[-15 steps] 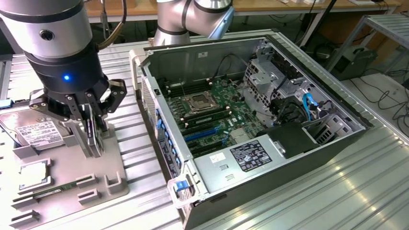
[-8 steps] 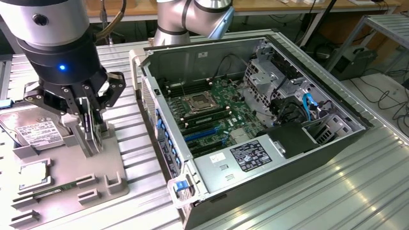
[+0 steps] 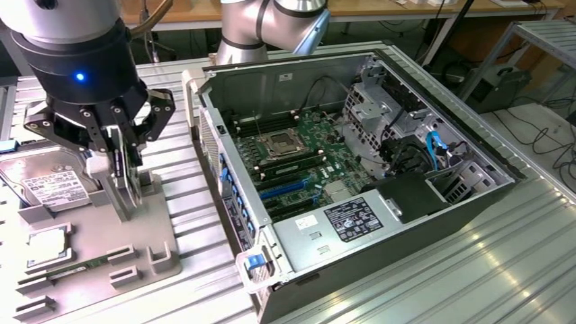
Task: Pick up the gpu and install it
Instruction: 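Pick up the gpu and move the gpu toward the slot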
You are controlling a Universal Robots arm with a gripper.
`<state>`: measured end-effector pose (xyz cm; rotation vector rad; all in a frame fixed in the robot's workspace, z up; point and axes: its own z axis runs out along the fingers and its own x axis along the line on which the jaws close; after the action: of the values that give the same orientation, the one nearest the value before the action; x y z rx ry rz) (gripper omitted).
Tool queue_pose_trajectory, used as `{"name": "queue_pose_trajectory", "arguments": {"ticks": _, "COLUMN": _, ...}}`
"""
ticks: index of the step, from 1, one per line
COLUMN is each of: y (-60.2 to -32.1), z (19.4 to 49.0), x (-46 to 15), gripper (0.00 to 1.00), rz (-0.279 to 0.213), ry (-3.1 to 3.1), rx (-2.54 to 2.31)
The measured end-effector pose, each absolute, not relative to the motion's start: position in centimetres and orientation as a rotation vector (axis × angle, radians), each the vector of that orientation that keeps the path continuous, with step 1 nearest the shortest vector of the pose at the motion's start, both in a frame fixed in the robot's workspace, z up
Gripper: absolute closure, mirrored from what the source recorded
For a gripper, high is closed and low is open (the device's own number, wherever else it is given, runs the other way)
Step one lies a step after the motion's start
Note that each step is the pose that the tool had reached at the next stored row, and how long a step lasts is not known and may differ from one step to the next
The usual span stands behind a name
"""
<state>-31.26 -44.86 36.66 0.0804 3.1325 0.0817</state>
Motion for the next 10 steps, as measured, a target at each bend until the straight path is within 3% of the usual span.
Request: {"name": "queue_pose_trajectory", "arguments": {"ticks": 10, "y": -44.9, "z": 38.4, "x": -31.2, "gripper": 0.72, "rz": 0.083, "ry": 3.135, "rx": 0.081}}
